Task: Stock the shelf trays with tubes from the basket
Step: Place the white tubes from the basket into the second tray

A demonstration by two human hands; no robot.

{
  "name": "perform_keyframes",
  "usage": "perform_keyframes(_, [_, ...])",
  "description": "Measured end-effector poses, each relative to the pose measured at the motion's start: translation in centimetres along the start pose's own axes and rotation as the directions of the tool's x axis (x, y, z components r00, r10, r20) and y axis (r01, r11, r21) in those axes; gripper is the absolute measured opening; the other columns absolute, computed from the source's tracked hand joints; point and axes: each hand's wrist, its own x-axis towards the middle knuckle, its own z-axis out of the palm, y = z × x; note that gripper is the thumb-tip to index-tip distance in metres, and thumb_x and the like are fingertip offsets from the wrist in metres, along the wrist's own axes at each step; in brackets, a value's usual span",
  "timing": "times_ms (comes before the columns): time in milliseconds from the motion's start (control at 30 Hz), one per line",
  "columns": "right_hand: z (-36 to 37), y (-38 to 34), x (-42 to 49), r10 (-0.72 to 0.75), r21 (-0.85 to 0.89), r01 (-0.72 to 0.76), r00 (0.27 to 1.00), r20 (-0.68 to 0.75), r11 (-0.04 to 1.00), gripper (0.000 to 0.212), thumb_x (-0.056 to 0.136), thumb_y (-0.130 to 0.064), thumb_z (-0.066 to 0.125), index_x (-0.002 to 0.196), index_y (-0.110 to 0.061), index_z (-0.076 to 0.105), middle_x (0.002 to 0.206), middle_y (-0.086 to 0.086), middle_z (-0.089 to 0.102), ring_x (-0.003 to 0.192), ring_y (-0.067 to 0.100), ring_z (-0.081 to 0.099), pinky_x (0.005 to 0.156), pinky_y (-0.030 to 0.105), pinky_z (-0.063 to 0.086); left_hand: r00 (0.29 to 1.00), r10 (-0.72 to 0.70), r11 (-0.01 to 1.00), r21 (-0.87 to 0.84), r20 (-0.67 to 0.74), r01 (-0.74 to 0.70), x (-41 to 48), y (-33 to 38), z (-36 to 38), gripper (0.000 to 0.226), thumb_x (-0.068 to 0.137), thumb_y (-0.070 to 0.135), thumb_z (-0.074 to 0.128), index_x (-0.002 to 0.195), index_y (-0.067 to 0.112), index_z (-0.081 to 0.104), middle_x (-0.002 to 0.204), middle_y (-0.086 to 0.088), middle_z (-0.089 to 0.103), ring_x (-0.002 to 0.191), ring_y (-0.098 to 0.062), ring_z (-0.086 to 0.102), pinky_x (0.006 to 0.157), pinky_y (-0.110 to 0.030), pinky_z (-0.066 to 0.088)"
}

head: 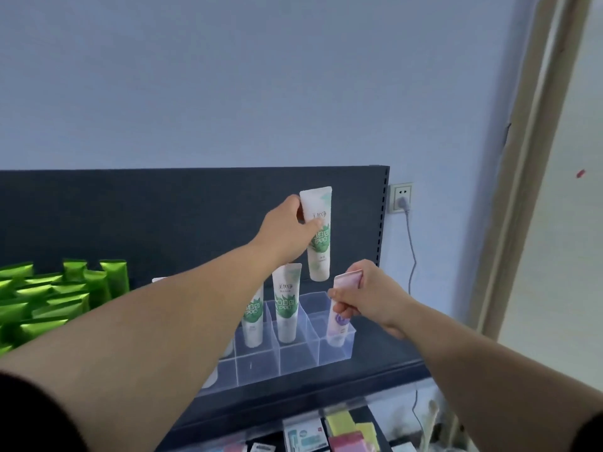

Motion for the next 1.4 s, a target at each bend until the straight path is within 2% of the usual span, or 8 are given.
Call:
perform_keyframes(133, [0.8, 1.2, 1.3, 0.074, -0.055, -0.075, 0.997, -0.005, 0.996, 0.032, 0.085, -0.013, 0.069, 0.108, -0.010, 0.047, 0.072, 0.012, 0.070, 0.065, 0.021, 0.066, 0.070, 0.036, 0.060, 0.997, 0.001, 0.999, 0.050, 0.076, -0.005, 2.1, -0.3, 1.2, 0.030, 0.092, 0.029, 0.059, 0.117, 0.018, 0.050, 0.107, 0.007, 0.058, 0.096, -0.014, 0.055, 0.076, -0.026, 0.040])
perform_keyframes(300, [0.6, 1.3, 2.0, 0.026, -0.308, -0.050, 0.996, -0.080, 0.950, 0.036, 0.082, -0.027, 0.072, 0.106, -0.020, 0.047, 0.097, 0.004, 0.064, 0.083, 0.018, 0.065, 0.062, 0.026, 0.052, 0.981, -0.011, 0.979, 0.203, 0.195, -0.029, 4.0, -1.0, 2.3, 0.029, 0.087, 0.030, 0.065, 0.111, 0.020, 0.053, 0.107, 0.005, 0.060, 0.095, -0.017, 0.058, 0.077, -0.030, 0.047])
perform_keyframes(467, [0.1, 1.6, 2.4, -0.010, -0.377, -0.019, 0.997, -0.074, 0.926, 0.038, 0.077, -0.025, 0.077, 0.105, -0.024, 0.051, 0.094, -0.005, 0.065, 0.088, 0.016, 0.064, 0.081, 0.038, 0.056, 0.949, -0.061, 0.909, 0.410, 0.310, -0.076, 4.9, -2.0, 3.0, 0.025, 0.079, 0.039, 0.070, 0.094, 0.022, 0.058, 0.100, 0.004, 0.064, 0.094, -0.021, 0.059, 0.090, -0.041, 0.048])
perform_keyframes(667, [0.2, 2.3, 2.8, -0.020, -0.337, -0.007, 0.997, -0.074, 0.941, 0.040, 0.077, -0.021, 0.077, 0.104, -0.027, 0.049, 0.098, -0.004, 0.067, 0.087, 0.015, 0.067, 0.081, 0.041, 0.058, 0.919, -0.124, 0.791, 0.596, 0.375, -0.137, 5.0, -2.9, 3.4, 0.023, 0.079, 0.043, 0.068, 0.093, 0.032, 0.053, 0.098, 0.009, 0.057, 0.098, -0.019, 0.053, 0.093, -0.036, 0.039])
perform_keyframes(800, [0.3, 2.6, 2.9, -0.022, -0.306, -0.005, 0.996, -0.085, 0.952, 0.040, 0.079, -0.017, 0.076, 0.104, -0.027, 0.047, 0.104, -0.004, 0.066, 0.090, 0.015, 0.068, 0.080, 0.038, 0.059, 0.894, -0.170, 0.734, 0.658, 0.413, -0.164, 4.9, -3.1, 3.6, 0.021, 0.081, 0.037, 0.065, 0.095, 0.023, 0.062, 0.099, 0.005, 0.065, 0.094, -0.019, 0.057, 0.094, -0.038, 0.037])
perform_keyframes(967, [0.3, 3.0, 2.8, -0.027, -0.287, -0.001, 0.995, -0.094, 0.958, 0.039, 0.079, -0.016, 0.076, 0.104, -0.028, 0.048, 0.104, -0.006, 0.067, 0.089, 0.013, 0.068, 0.079, 0.036, 0.059, 0.883, -0.168, 0.706, 0.678, 0.438, -0.203, 4.6, -3.2, 3.9, 0.020, 0.084, 0.031, 0.063, 0.100, 0.019, 0.065, 0.100, 0.003, 0.066, 0.094, -0.020, 0.059, 0.087, -0.036, 0.042])
perform_keyframes(1100, [0.3, 3.1, 2.4, -0.052, -0.250, 0.024, 0.993, -0.108, 0.968, 0.044, 0.080, -0.012, 0.074, 0.109, -0.030, 0.047, 0.107, -0.006, 0.066, 0.089, 0.014, 0.070, 0.080, 0.038, 0.059, 0.880, -0.111, 0.751, 0.619, 0.461, -0.230, 4.4, -3.5, 4.1, 0.015, 0.082, 0.022, 0.064, 0.093, 0.027, 0.056, 0.105, 0.002, 0.064, 0.092, -0.020, 0.059, 0.081, -0.037, 0.053])
perform_keyframes(1400, [0.9, 3.3, 2.2, -0.102, -0.301, 0.063, 0.988, -0.114, 0.951, 0.034, 0.086, -0.014, 0.067, 0.106, -0.034, 0.048, 0.103, 0.000, 0.067, 0.090, 0.016, 0.068, 0.073, 0.041, 0.061, 0.914, -0.058, 0.837, 0.518, 0.401, -0.174, 3.8, -4.5, 3.9, 0.017, 0.083, 0.018, 0.067, 0.095, 0.027, 0.059, 0.105, 0.004, 0.063, 0.094, -0.018, 0.059, 0.079, -0.033, 0.052])
